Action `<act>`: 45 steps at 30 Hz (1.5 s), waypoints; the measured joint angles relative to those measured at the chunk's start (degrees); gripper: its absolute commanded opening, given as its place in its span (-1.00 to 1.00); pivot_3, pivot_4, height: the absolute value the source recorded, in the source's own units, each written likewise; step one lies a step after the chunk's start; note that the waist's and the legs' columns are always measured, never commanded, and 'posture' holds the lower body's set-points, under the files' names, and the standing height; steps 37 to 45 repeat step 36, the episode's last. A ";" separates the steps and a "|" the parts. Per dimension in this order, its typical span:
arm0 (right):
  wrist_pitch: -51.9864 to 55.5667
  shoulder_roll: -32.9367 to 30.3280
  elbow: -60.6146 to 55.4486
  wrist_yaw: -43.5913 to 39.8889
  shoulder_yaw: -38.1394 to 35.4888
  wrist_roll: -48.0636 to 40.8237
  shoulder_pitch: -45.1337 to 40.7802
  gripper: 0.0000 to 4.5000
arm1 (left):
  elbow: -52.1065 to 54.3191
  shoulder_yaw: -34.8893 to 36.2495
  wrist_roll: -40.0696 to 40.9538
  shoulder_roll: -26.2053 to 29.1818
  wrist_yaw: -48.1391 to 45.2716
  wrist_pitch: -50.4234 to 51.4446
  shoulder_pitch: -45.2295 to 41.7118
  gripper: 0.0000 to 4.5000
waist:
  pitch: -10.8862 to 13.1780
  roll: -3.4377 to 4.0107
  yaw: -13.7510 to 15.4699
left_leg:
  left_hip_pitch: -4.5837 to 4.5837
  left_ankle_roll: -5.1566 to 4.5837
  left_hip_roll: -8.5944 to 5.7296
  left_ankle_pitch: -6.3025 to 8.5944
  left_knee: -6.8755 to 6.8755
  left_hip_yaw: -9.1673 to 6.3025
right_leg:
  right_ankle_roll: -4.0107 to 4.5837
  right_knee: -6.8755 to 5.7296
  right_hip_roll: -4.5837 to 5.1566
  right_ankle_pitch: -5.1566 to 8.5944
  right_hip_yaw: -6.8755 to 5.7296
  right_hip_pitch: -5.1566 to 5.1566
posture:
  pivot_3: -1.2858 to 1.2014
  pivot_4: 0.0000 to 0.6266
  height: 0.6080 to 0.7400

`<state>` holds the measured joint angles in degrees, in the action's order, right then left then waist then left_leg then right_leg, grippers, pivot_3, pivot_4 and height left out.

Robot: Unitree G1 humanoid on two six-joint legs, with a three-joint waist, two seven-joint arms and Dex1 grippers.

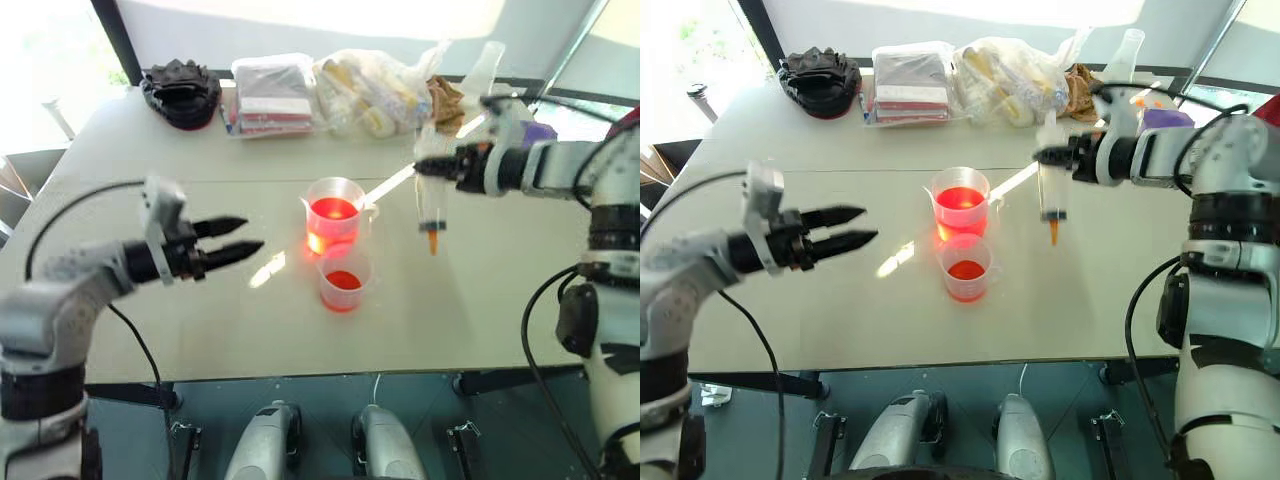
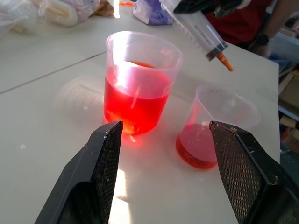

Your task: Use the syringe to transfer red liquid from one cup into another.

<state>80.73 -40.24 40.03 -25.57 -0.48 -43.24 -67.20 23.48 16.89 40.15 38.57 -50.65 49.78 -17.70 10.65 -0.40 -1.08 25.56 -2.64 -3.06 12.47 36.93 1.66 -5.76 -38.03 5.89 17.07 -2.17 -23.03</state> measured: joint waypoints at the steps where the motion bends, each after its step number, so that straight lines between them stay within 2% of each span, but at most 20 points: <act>1: -0.35 0.75 3.14 -2.19 2.11 1.95 -0.78 -0.35 | 1.44 0.20 0.55 -0.12 0.85 -0.09 0.42 0.39 | 0.01 0.02 0.05 | 0.01 0.03 0.00 -0.02 0.02 0.01 | 0.00 0.00 0.00 0.00 0.00 0.01 | 0.03 -0.52 1.00; 6: -7.70 4.50 16.54 -12.13 9.67 12.86 -5.36 -0.35 | 5.76 0.30 2.43 -1.82 5.05 -0.34 5.52 0.39 | 0.00 0.02 0.24 | -0.02 0.15 -0.01 -0.07 0.07 0.04 | -0.01 0.01 -0.01 -0.01 0.01 0.06 | 0.03 -0.52 1.00; 8: -11.95 5.97 20.91 -15.76 12.22 17.74 -5.62 0.10 | 7.16 0.34 3.30 -1.88 6.51 -0.34 7.03 0.40 | 0.00 0.02 0.30 | -0.03 0.17 -0.02 -0.07 0.07 0.04 | -0.01 0.01 0.00 -0.01 0.01 0.06 | 0.03 -0.52 1.00; 9: -13.14 6.52 22.45 -16.75 12.87 19.19 -5.62 0.25 | 7.61 0.38 3.68 -1.87 7.01 -0.34 7.36 0.40 | 0.00 0.03 0.33 | -0.03 0.17 -0.02 -0.07 0.07 0.04 | -0.01 0.01 0.00 -0.01 0.01 0.05 | 0.03 -0.52 1.00; 12: -16.89 7.23 25.76 -20.11 12.94 22.98 -7.21 0.93 | 8.62 0.69 4.89 -1.80 8.42 -0.43 8.08 0.40 | -0.01 0.03 0.12 | -0.14 0.21 -0.03 -0.06 0.06 0.04 | -0.01 0.00 -0.01 -0.01 0.02 0.13 | 0.03 -0.52 1.00; 13: -17.94 7.52 26.58 -21.04 12.84 24.14 -7.69 0.97 | 8.74 0.82 5.20 -1.72 8.82 -0.60 8.22 0.40 | -0.01 0.04 0.12 | -0.17 0.23 -0.03 -0.05 0.06 0.03 | -0.01 0.00 -0.01 -0.01 0.02 0.15 | 0.03 -0.52 1.00; 18: -22.37 7.49 28.21 -24.04 12.45 29.03 -7.92 0.97 | 8.70 0.86 5.64 -1.03 9.75 -1.32 8.51 0.40 | -0.02 0.04 0.27 | -0.17 0.36 -0.04 0.01 0.07 0.03 | 0.00 0.00 -0.01 -0.01 0.02 0.15 | 0.03 -0.52 1.00; 21: -24.47 4.36 25.93 -27.82 12.55 31.22 -7.80 0.97 | 8.24 1.36 6.13 -0.04 9.67 -1.65 8.51 0.40 | 0.03 0.13 0.39 | -0.04 0.36 -0.06 0.01 0.06 0.03 | -0.01 -0.01 0.00 -0.01 0.03 -0.01 | 0.03 -0.52 1.00; 24: -23.84 -3.36 11.04 -33.58 9.73 29.86 -3.08 0.97 | 6.72 2.45 6.46 1.26 9.60 -1.90 8.62 0.40 | 0.03 0.13 0.48 | 0.06 0.36 -0.06 0.03 -0.02 0.03 | -0.01 0.03 0.01 -0.01 0.03 -0.11 | 0.03 -0.52 1.00; 27: -20.94 -7.03 -8.52 -33.85 0.10 24.03 7.49 0.97 | 5.37 2.62 6.70 1.62 9.40 -2.00 8.53 0.40 | 0.01 0.09 0.45 | 0.04 0.34 -0.04 0.04 -0.09 0.01 | -0.01 0.07 0.00 -0.01 0.02 -0.07 | 0.03 -0.52 1.00; 31: -23.08 -4.41 -33.66 -28.05 -13.53 19.05 28.41 0.97 | 3.52 2.41 6.79 2.82 8.51 -2.07 8.20 0.40 | -0.01 0.10 0.52 | -0.01 0.02 -0.02 0.20 -0.10 0.01 | -0.02 0.02 0.01 -0.01 0.03 -0.03 | 0.03 -0.52 1.00; 33: -25.07 -1.27 -42.02 -25.53 -18.09 17.25 36.75 0.97 | 2.82 2.43 6.85 3.72 8.15 -1.90 8.34 0.40 | -0.02 0.14 0.59 | -0.02 -0.04 -0.02 0.16 -0.07 0.02 | -0.03 0.01 0.01 -0.02 0.05 -0.03 | 0.03 -0.52 1.00; 36: -26.05 2.07 -50.28 -22.31 -23.81 13.78 44.68 0.97 | 1.86 2.50 7.29 3.72 8.18 -1.70 8.76 0.40 | -0.02 0.16 0.59 | -0.13 -0.06 -0.02 0.16 -0.03 0.01 | -0.04 0.00 0.00 -0.03 0.06 0.09 | 0.03 -0.52 1.00; 45: -26.05 2.07 -50.28 -22.31 -23.81 13.78 44.68 0.97 | 1.86 2.50 7.29 3.72 8.18 -1.70 8.76 0.40 | -0.02 0.16 0.59 | -0.13 -0.06 -0.02 0.16 -0.03 0.01 | -0.04 0.00 0.00 -0.03 0.06 0.09 | 0.03 -0.52 1.00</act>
